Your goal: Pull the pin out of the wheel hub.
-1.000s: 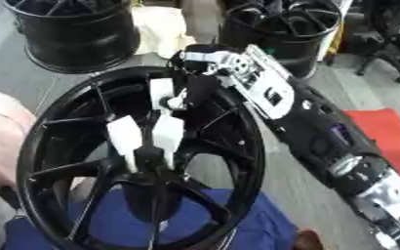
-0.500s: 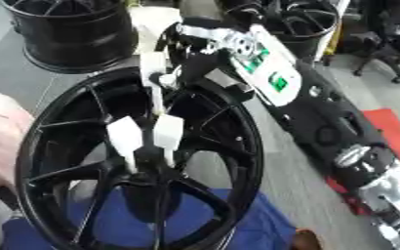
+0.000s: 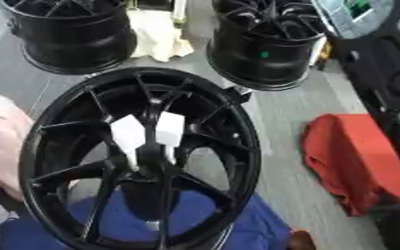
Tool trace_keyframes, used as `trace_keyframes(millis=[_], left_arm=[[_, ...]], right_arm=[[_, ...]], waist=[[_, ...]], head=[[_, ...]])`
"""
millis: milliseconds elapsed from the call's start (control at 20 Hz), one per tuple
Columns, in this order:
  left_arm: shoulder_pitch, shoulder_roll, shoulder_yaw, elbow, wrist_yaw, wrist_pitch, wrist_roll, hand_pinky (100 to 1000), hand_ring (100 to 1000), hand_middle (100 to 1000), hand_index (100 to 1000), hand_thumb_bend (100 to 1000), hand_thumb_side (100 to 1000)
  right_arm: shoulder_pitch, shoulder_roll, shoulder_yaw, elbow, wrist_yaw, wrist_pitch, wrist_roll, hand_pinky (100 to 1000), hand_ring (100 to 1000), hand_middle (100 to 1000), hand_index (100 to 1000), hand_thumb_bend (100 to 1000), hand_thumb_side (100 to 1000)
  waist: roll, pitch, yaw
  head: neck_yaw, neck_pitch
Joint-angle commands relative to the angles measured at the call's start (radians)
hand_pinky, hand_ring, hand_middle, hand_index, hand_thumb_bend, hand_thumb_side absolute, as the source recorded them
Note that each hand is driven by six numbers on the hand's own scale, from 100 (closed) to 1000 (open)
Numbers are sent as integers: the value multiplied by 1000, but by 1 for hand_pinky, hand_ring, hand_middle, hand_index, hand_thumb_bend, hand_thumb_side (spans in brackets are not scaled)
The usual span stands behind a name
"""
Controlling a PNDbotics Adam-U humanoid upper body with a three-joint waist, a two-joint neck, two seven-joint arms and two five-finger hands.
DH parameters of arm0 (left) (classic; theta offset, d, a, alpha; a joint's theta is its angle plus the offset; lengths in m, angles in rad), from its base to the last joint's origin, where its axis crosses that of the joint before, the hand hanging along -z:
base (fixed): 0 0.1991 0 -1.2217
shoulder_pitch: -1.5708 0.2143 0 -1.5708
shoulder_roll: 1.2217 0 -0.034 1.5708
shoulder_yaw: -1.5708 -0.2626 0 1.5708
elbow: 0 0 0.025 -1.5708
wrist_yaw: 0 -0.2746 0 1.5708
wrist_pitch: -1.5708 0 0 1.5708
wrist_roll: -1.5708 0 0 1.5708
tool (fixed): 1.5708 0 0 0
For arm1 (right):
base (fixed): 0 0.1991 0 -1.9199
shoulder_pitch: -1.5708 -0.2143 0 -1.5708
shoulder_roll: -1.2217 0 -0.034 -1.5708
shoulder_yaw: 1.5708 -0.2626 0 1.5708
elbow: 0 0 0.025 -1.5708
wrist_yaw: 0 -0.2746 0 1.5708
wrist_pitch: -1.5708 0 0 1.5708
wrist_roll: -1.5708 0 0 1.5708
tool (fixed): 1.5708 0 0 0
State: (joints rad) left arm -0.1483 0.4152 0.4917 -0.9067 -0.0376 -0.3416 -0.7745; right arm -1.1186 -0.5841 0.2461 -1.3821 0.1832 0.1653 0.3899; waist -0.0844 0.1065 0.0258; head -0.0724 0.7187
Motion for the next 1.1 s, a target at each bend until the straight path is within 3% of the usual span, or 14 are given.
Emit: trace_keyframes(millis=[50, 300, 550, 600, 650, 750, 900, 1100], left_arm=[[0, 41, 14, -8, 5, -128, -132, 773, 724, 680, 833, 349, 742], [1, 41, 25, -4, 15, -128, -122, 773, 724, 681, 833, 350, 742], [1, 41, 35, 5, 27, -133, -107, 772, 724, 681, 833, 350, 741], [1, 41, 37, 7, 30, -135, -103, 772, 724, 681, 833, 350, 742], [0, 42, 39, 9, 33, -137, -99, 772, 724, 681, 832, 350, 742], [-2, 44, 42, 14, 38, -142, -93, 772, 724, 681, 832, 350, 741], [-5, 43, 43, 21, 44, -150, -85, 772, 724, 680, 832, 351, 741], [-9, 41, 37, 30, 44, -158, -83, 771, 724, 680, 832, 352, 740]], right_arm=[[16, -88, -78, 3, 9, -8, -45, 406, 453, 418, 459, 157, 307], [143, -210, -208, 29, -18, -14, -125, 422, 464, 421, 466, 150, 294], [270, -236, -335, 119, 25, 19, -203, 450, 478, 431, 480, 158, 276], [297, -229, -362, 143, 41, 32, -220, 500, 510, 474, 535, 200, 272], [324, -217, -388, 165, 57, 45, -236, 572, 572, 560, 663, 261, 299], [378, -179, -443, 201, 90, 71, -270, 634, 636, 663, 781, 296, 338], [458, -105, -523, 246, 135, 109, -319, 692, 704, 761, 858, 351, 403], [565, 1, -629, 237, 132, 90, -385, 696, 704, 762, 859, 374, 436]], waist=[[5, -17, -7], [10, -7, -23], [17, 7, -48], [19, 11, -55], [20, 15, -61], [23, 23, -70], [30, 32, -78], [36, 35, -75]], head=[[10, 0], [20, -15], [28, -35], [31, -40], [35, -45], [41, -55], [43, -68], [33, -73]])
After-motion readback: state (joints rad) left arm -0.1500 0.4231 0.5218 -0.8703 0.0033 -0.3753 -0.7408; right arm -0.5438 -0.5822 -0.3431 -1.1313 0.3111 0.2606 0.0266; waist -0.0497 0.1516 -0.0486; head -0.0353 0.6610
